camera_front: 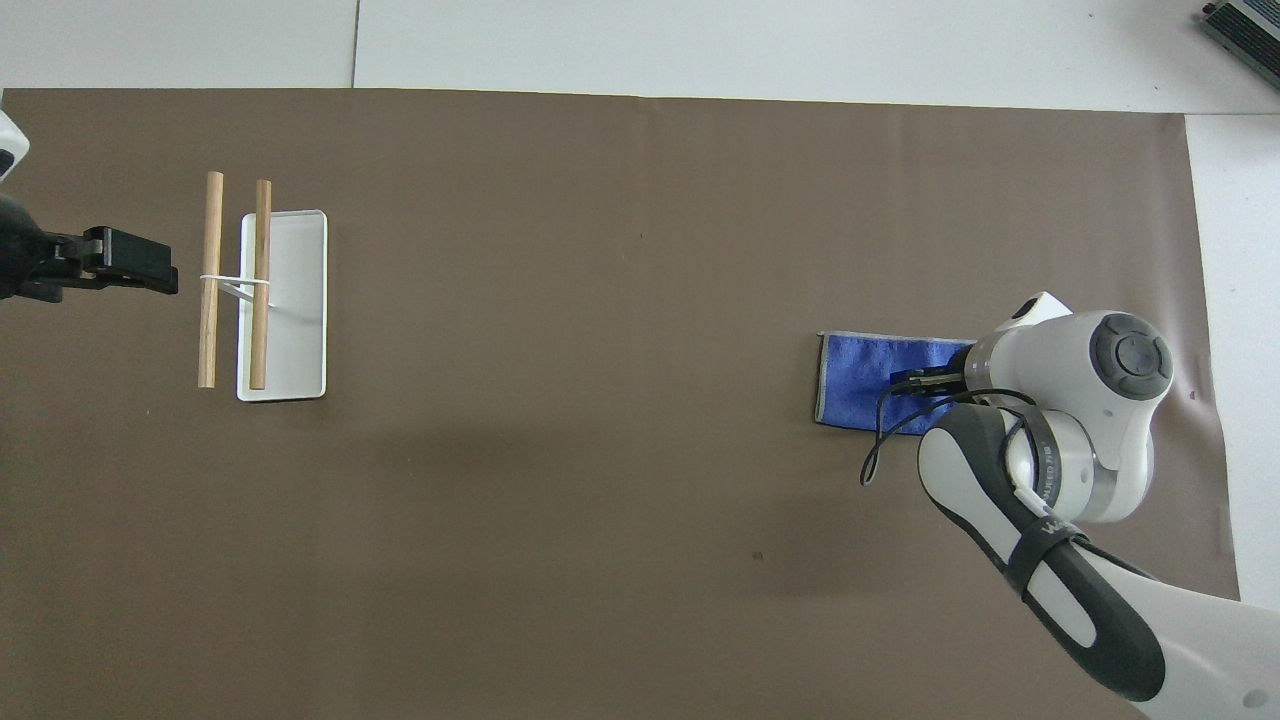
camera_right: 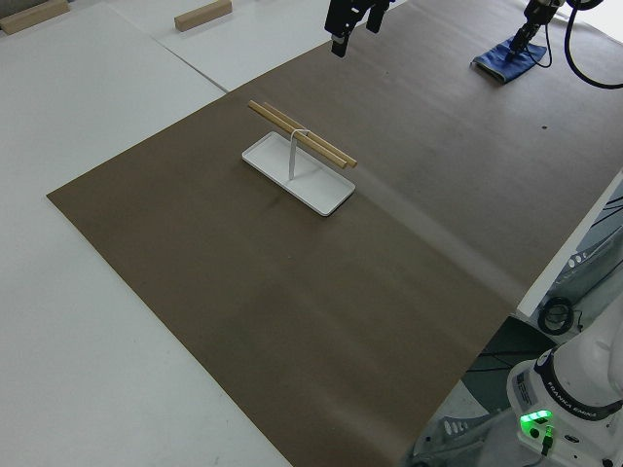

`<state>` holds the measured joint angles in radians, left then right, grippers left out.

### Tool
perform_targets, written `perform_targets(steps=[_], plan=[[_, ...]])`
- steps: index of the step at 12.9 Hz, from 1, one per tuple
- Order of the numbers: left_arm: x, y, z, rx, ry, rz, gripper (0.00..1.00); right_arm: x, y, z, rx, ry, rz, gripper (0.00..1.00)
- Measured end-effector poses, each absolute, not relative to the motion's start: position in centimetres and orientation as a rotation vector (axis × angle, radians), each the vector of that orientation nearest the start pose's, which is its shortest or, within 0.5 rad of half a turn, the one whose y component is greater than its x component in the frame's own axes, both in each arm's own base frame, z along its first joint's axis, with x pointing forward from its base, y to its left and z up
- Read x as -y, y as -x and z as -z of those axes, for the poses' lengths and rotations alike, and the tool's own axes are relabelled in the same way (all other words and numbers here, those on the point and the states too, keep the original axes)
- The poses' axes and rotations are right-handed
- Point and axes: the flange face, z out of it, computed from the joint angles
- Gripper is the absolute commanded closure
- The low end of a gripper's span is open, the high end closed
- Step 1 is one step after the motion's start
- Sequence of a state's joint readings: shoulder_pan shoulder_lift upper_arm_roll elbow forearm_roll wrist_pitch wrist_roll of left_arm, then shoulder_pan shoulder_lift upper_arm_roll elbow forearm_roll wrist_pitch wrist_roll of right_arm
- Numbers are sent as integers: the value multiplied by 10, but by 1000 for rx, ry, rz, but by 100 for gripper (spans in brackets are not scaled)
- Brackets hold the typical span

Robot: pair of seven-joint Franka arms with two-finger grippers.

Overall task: Right arm passes towel to left arm to hang
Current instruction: 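Lift the blue towel with the right gripper toward the table center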

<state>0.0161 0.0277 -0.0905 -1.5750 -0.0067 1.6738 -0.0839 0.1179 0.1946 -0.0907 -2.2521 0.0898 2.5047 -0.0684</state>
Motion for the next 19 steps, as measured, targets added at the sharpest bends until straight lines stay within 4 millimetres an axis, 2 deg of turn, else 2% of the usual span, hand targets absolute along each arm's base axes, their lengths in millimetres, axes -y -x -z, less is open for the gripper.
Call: perform_targets(steps=[3,7,9,13,15,17,19], plan=[[43,-571,-616,16,3154,111,0,-18,-549,-291,-52,3098,118,100],[43,-571,-616,16,3154,111,0,-26,-561,-308,-53,3092,125,100],[43,-571,-616,16,3154,111,0,-32,-574,-336,-41,3084,135,100],[43,-571,-617,16,3154,111,0,-62,-605,-424,-155,2932,183,100],[43,-571,-617,16,3154,111,0,-75,-615,-458,-238,2826,206,100],[43,-571,-617,16,3154,112,0,-87,-620,-478,-352,2709,210,100],[43,-571,-617,16,3154,112,0,-102,-622,-488,-509,2571,169,100]])
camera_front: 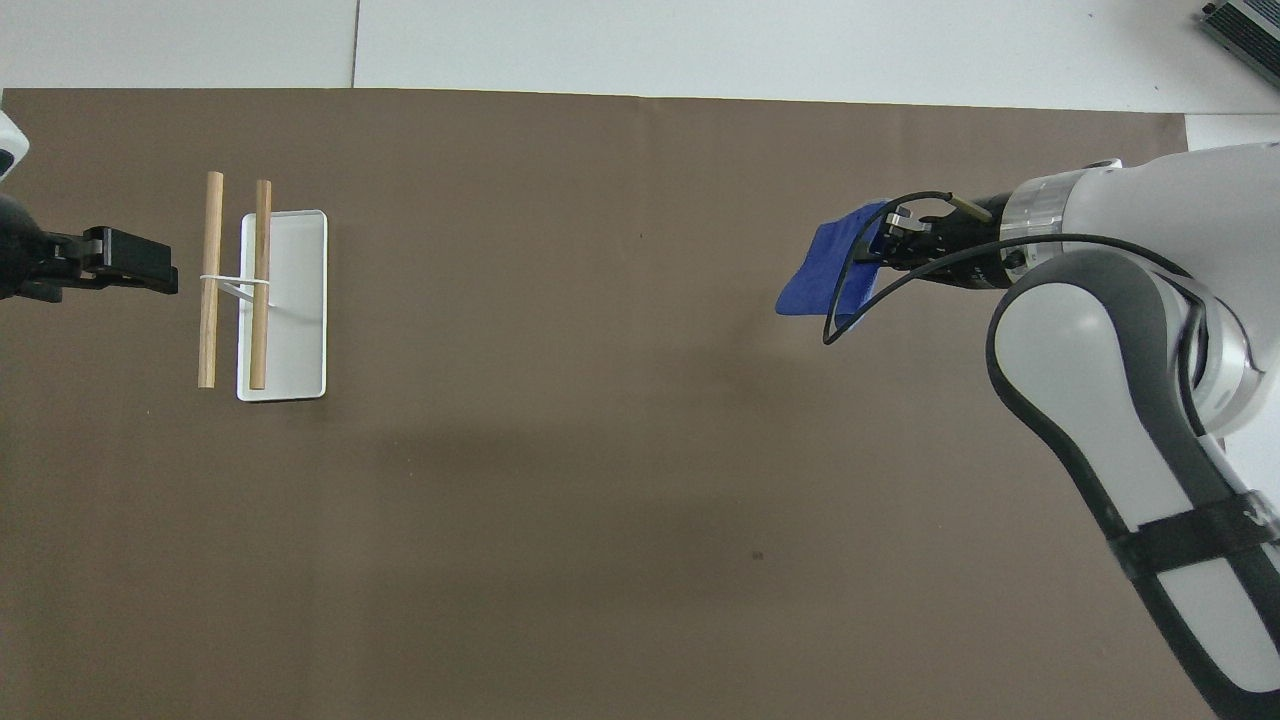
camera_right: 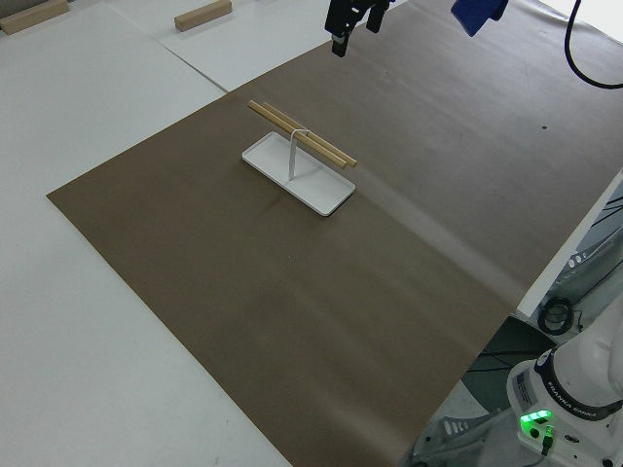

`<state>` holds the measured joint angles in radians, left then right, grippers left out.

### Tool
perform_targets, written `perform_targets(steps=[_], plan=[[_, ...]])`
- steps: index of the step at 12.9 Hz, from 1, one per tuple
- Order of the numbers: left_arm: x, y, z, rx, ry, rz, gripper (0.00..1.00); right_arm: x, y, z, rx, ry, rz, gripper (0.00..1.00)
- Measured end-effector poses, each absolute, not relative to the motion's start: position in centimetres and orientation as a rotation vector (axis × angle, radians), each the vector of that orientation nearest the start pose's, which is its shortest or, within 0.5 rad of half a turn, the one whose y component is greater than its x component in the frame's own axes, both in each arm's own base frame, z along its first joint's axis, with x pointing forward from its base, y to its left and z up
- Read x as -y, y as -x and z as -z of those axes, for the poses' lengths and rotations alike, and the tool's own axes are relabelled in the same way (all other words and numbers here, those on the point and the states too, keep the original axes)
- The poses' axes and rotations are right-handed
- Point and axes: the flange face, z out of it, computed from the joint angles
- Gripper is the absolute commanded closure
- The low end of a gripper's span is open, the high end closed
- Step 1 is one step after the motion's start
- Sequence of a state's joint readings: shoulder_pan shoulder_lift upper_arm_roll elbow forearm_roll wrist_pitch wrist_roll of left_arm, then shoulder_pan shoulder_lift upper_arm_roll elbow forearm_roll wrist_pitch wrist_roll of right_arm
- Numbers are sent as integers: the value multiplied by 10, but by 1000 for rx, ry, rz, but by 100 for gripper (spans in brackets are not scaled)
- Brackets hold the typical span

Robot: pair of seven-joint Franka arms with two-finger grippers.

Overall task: Right arm passes towel to left arm to hang
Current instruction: 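Lift the blue towel with the right gripper toward the table center, then hold the towel with the right gripper while the left gripper approaches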

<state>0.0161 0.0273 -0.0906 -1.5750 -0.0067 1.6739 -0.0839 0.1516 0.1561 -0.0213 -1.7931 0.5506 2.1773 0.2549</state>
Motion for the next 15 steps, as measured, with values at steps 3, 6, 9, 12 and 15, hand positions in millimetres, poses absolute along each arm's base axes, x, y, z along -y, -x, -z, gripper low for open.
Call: perform_targets(steps=[3,6,9,12,15], plan=[[42,-571,-617,17,3154,112,0,-141,-621,-498,-755,2337,87,100],[38,-572,-617,28,3154,112,0,-216,-615,-499,-976,2123,54,100],[33,-572,-616,42,3153,111,0,-282,-599,-485,-1088,1925,32,100],[31,-572,-616,48,3153,105,0,-311,-588,-483,-1159,1779,-16,100],[34,-568,-608,153,3150,76,0,-324,-585,-496,-1198,1650,-93,100]])
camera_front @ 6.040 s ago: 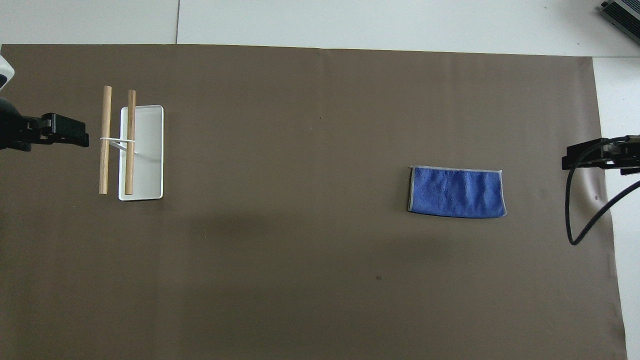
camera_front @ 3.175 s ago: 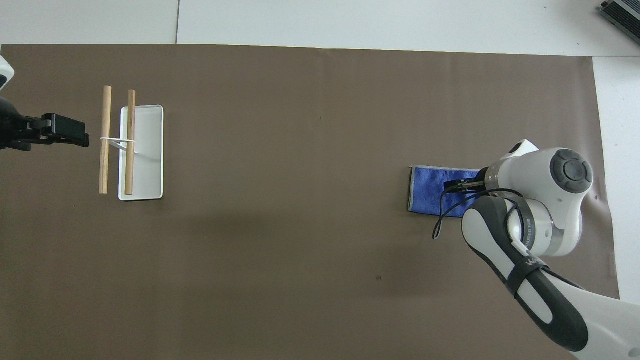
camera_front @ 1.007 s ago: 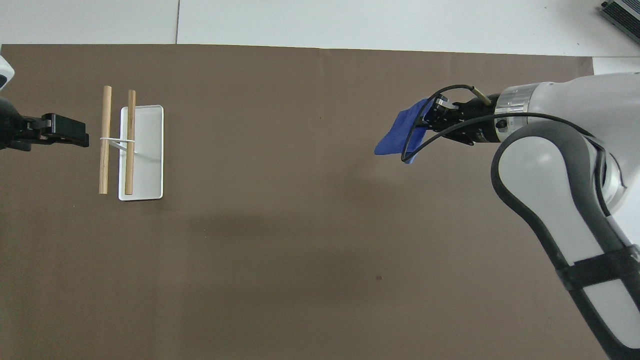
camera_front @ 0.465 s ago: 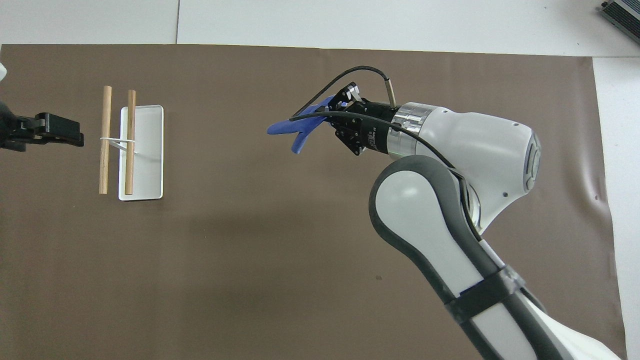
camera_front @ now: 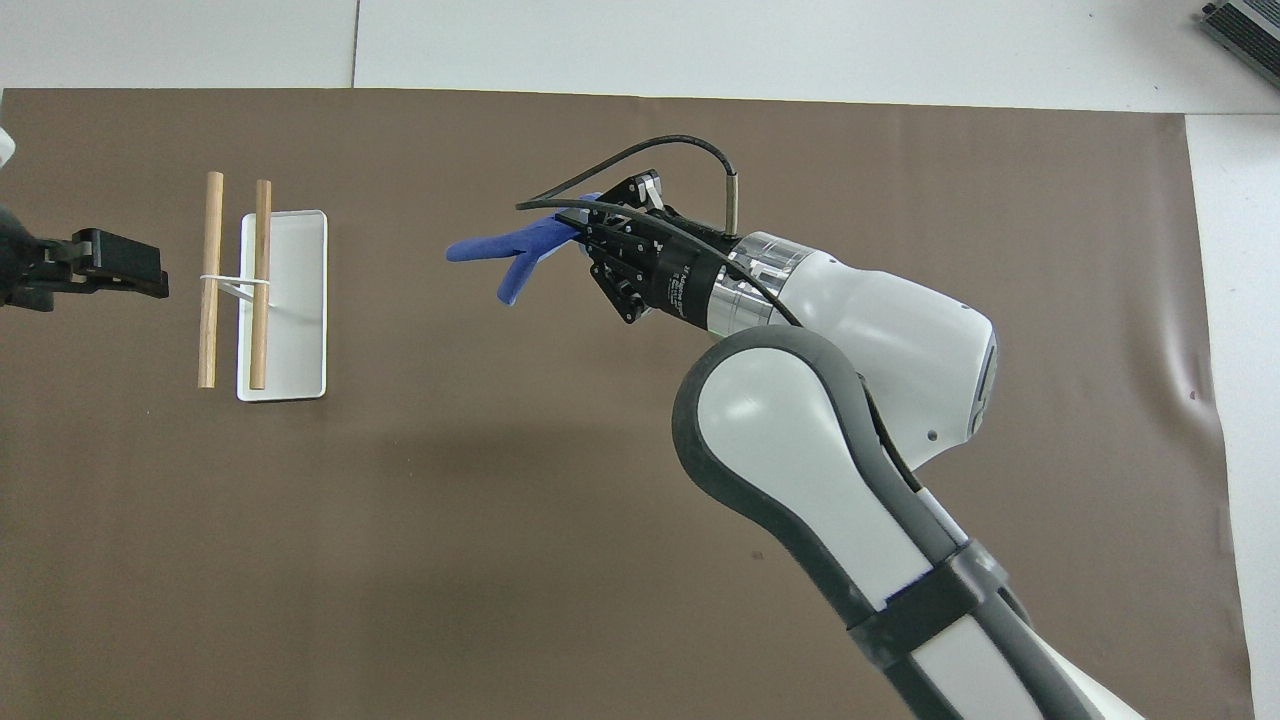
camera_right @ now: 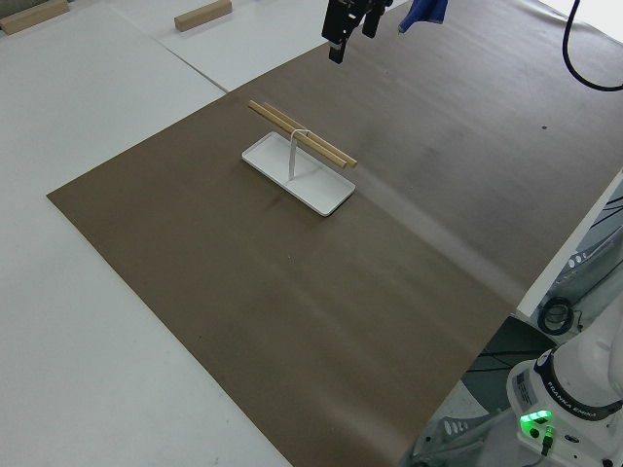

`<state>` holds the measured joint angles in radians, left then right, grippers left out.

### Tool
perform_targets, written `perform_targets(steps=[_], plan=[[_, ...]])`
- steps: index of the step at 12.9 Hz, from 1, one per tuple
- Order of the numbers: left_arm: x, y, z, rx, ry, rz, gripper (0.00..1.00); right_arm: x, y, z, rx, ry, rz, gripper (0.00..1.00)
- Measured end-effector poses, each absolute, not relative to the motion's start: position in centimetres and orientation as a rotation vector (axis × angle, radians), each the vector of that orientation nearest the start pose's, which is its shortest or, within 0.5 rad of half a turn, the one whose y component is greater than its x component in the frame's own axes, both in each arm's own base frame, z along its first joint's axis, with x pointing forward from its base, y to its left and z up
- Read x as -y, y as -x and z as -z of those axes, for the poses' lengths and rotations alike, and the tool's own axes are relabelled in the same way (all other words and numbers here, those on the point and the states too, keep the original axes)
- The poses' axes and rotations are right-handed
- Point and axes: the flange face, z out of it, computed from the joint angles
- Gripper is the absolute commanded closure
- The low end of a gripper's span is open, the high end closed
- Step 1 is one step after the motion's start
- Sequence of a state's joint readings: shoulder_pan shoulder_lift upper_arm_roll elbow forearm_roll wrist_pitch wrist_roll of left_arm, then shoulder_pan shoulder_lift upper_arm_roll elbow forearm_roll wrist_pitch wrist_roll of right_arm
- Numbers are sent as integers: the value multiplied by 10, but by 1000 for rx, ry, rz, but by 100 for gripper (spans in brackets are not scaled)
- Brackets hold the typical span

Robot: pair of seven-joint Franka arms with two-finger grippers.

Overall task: Right arm passes towel to left arm to hang
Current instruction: 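Hold the towel with the right gripper while the left gripper approaches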

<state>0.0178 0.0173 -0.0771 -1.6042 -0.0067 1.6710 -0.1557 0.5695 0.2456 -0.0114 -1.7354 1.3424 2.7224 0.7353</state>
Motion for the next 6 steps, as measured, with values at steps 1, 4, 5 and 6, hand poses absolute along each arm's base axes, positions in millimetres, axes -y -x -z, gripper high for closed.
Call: perform_targets(steps=[1,4,5,6], plan=[[37,-564,-604,233,3145,62,0,-324,-586,-499,-1207,1632,-94,100],[48,-556,-602,406,3127,49,0,-324,-587,-498,-1217,1626,-100,100],[51,-555,-601,482,3118,52,0,-325,-587,-497,-1218,1627,-100,100],[54,-556,-600,581,3105,74,0,-325,-587,-497,-1218,1627,-101,100]])
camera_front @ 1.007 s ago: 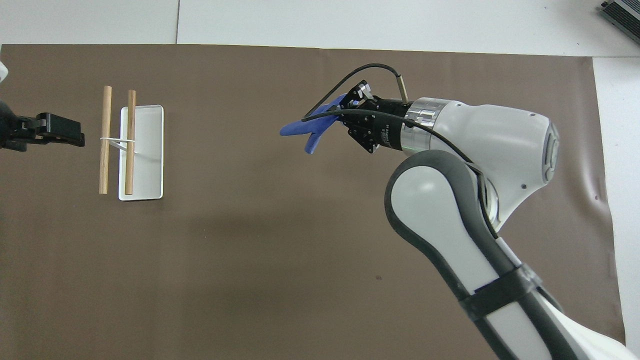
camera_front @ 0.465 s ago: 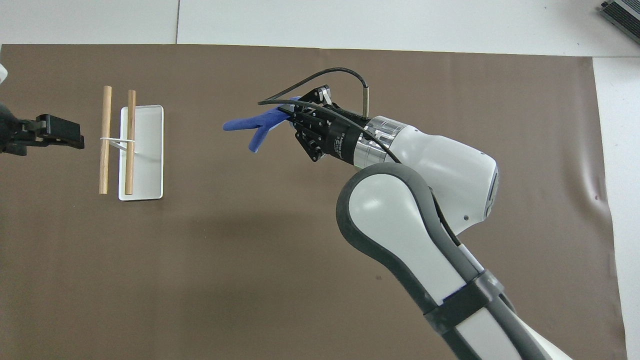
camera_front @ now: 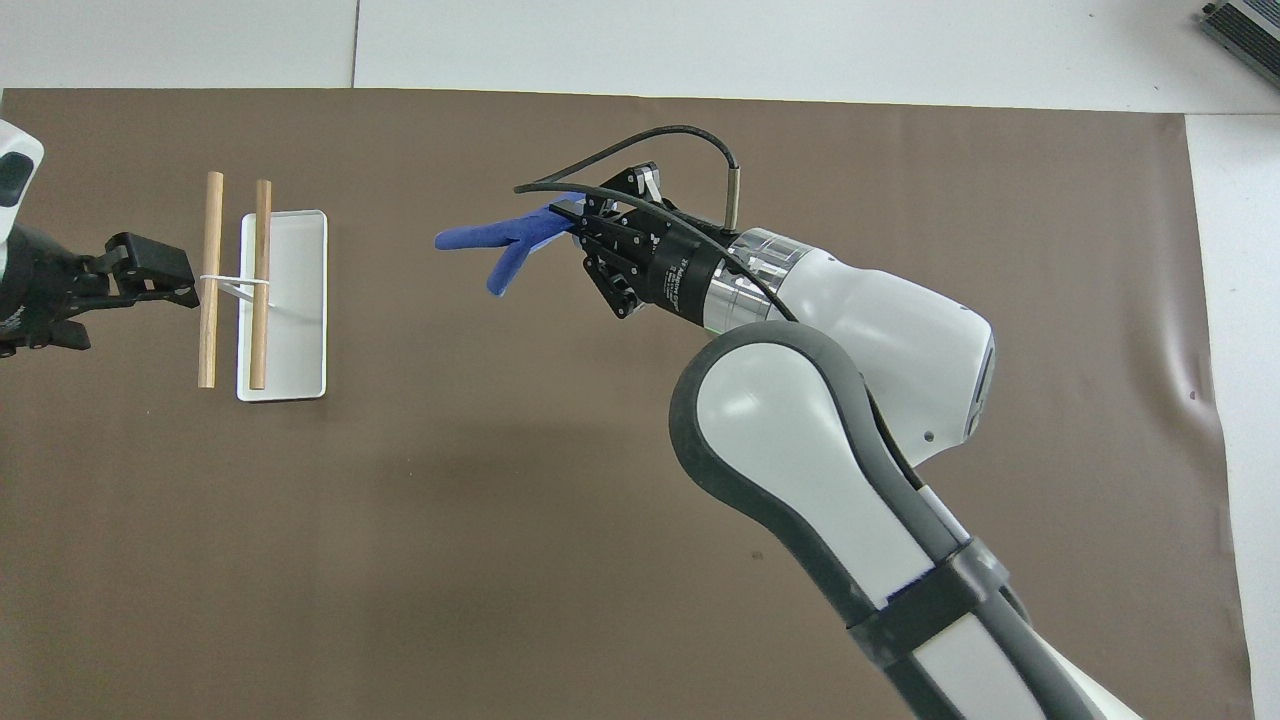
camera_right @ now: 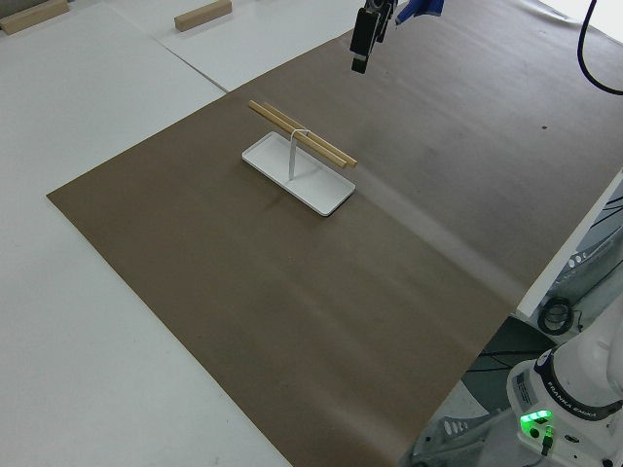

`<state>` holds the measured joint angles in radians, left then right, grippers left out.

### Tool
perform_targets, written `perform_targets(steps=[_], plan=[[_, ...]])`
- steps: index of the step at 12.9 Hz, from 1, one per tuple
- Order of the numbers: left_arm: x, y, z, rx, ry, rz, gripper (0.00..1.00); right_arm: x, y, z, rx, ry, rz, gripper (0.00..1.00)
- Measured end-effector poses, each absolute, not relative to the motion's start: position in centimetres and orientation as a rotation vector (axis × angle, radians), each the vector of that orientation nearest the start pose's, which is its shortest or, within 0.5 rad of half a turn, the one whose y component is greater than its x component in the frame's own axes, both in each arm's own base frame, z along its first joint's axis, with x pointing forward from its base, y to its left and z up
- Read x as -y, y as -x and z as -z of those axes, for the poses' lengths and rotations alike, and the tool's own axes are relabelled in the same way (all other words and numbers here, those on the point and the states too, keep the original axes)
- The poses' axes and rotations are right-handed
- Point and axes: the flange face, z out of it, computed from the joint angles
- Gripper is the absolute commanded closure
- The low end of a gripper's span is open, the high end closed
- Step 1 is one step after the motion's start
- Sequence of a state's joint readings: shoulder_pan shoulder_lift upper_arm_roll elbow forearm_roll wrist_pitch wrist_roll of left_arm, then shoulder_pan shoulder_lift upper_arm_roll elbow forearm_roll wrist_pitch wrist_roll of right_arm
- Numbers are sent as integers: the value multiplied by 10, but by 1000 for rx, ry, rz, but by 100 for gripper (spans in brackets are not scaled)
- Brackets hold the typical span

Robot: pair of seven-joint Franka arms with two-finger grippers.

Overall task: Right arm passes towel to left arm to hang
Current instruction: 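Hold the towel with the right gripper while the left gripper approaches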

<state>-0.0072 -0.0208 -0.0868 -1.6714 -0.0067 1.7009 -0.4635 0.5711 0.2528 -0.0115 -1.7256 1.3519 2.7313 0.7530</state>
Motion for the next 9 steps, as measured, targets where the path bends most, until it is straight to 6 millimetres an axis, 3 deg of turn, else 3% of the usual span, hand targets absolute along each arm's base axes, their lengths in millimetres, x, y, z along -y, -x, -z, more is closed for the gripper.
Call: perform_targets(steps=[5,9], plan=[[76,-563,-580,1133,3021,293,0,-327,-586,-496,-1216,1629,-103,100],[87,-566,-577,1535,2922,427,0,-327,-586,-496,-1216,1629,-103,100]])
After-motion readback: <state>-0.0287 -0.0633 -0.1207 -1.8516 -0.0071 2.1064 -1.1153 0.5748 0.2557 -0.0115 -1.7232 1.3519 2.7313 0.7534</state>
